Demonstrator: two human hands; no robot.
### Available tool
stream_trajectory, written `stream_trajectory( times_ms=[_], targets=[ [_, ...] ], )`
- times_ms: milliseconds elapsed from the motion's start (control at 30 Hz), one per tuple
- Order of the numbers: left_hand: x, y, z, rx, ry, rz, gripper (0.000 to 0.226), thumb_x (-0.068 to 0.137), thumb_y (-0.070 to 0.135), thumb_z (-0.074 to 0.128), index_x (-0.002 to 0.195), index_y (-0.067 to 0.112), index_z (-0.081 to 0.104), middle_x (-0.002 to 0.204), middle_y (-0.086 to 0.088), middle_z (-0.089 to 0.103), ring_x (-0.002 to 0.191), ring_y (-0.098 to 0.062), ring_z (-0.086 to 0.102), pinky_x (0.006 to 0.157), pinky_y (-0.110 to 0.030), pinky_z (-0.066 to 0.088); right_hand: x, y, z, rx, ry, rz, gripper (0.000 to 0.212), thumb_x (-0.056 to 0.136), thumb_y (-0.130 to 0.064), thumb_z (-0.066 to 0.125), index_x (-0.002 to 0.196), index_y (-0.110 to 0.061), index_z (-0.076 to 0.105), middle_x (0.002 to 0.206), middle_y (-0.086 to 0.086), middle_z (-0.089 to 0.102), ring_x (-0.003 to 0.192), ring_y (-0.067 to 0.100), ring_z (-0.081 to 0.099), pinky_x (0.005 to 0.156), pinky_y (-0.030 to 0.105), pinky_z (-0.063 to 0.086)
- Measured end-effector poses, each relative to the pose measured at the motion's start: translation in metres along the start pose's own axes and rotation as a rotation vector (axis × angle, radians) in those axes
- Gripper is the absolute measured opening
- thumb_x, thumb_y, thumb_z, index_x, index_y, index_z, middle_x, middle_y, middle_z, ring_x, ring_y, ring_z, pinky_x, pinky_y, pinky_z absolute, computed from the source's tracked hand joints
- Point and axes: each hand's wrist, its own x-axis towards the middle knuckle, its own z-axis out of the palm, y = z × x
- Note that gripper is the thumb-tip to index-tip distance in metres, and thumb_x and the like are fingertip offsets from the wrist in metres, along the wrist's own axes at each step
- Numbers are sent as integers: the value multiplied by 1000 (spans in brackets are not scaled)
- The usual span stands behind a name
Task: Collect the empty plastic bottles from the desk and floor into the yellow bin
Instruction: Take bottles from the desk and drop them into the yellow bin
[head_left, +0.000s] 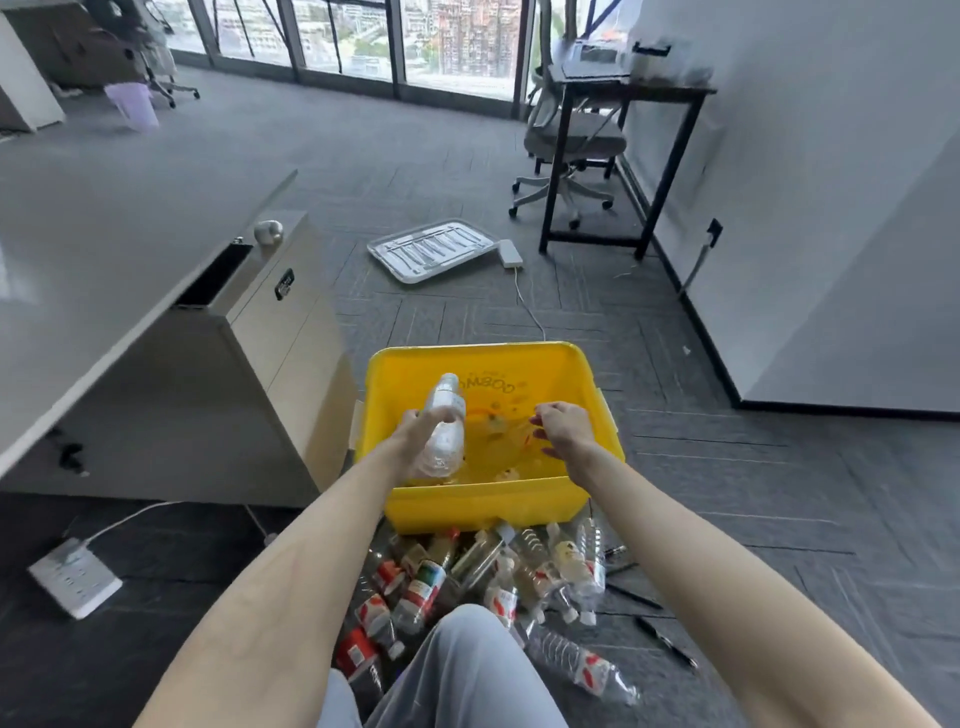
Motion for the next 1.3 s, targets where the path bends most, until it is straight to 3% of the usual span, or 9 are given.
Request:
stream_trajectory(
  times_ms=[67, 133, 233, 333, 567, 733, 867, 1167, 1300],
  targets=[
    [4, 17, 20, 70, 123, 134, 108, 67, 52, 73, 153, 23, 15, 152, -12, 33, 129, -42, 44, 97, -58, 47, -3, -8, -11, 32, 12, -29, 26, 103, -34, 43, 111, -14, 59, 114, 9, 65, 106, 26, 60, 86, 40, 50],
    [0, 29, 34, 280, 287, 289, 94, 84, 50, 63, 155, 18, 10, 158, -13, 21, 141, -37, 30, 110, -51, 35, -4, -13, -17, 57, 31, -47, 36, 102, -41, 40, 118, -13, 57, 113, 5, 64, 106, 25, 60, 88, 42, 49],
    [-4, 26, 34, 416, 371, 394, 70, 97, 37, 51, 153, 12, 20, 152, -14, 36, 137, -33, 37, 109, -43, 33, -7, -12, -15, 33, 28, -60, 38, 102, -43, 40, 113, -13, 60, 112, 5, 66, 105, 25, 61, 94, 46, 49],
    [-11, 15, 16, 656, 333, 412, 63, 98, 35, 49, 151, 12, 23, 148, -14, 41, 134, -34, 41, 105, -44, 36, -12, -7, -6, -53, 16, -68, 31, 100, -42, 44, 97, -18, 63, 110, 7, 68, 105, 28, 61, 97, 49, 49],
    [-53, 11, -33, 1017, 367, 472, 61, 97, 35, 48, 151, 15, 25, 152, -13, 33, 136, -34, 37, 109, -49, 37, -43, -31, 28, -271, -71, -231, 39, 100, -38, 47, 116, -7, 65, 115, 10, 67, 106, 27, 60, 92, 44, 50],
    [-96, 17, -63, 1138, 455, 434, 53, 98, 39, 41, 145, 15, 34, 148, -11, 39, 131, -31, 42, 103, -47, 42, -75, -52, 54, -352, -139, -384, 36, 99, -28, 53, 125, -5, 61, 122, 12, 65, 108, 24, 60, 86, 34, 49],
    [-141, 19, -87, 1299, 540, 414, 47, 101, 36, 34, 143, 17, 39, 144, -11, 44, 130, -29, 44, 100, -44, 41, -103, -72, 76, -503, -180, -537, 34, 96, -24, 55, 125, -8, 59, 122, 12, 65, 106, 26, 63, 90, 42, 55],
    [-253, 16, -163, 1304, 822, 505, 36, 98, 34, 36, 123, 16, 56, 129, -8, 51, 119, -27, 50, 95, -40, 45, -182, -125, 150, -678, -252, -951, 34, 93, -22, 55, 125, -11, 61, 125, 10, 64, 115, 28, 59, 92, 35, 47],
    [-308, 4, -203, 1206, 973, 531, 35, 96, 30, 41, 119, 14, 61, 128, -7, 55, 117, -30, 54, 91, -36, 44, -223, -140, 197, -739, -314, -1092, 32, 85, -18, 57, 117, -14, 64, 119, 10, 63, 110, 30, 59, 83, 31, 45]
  ],
)
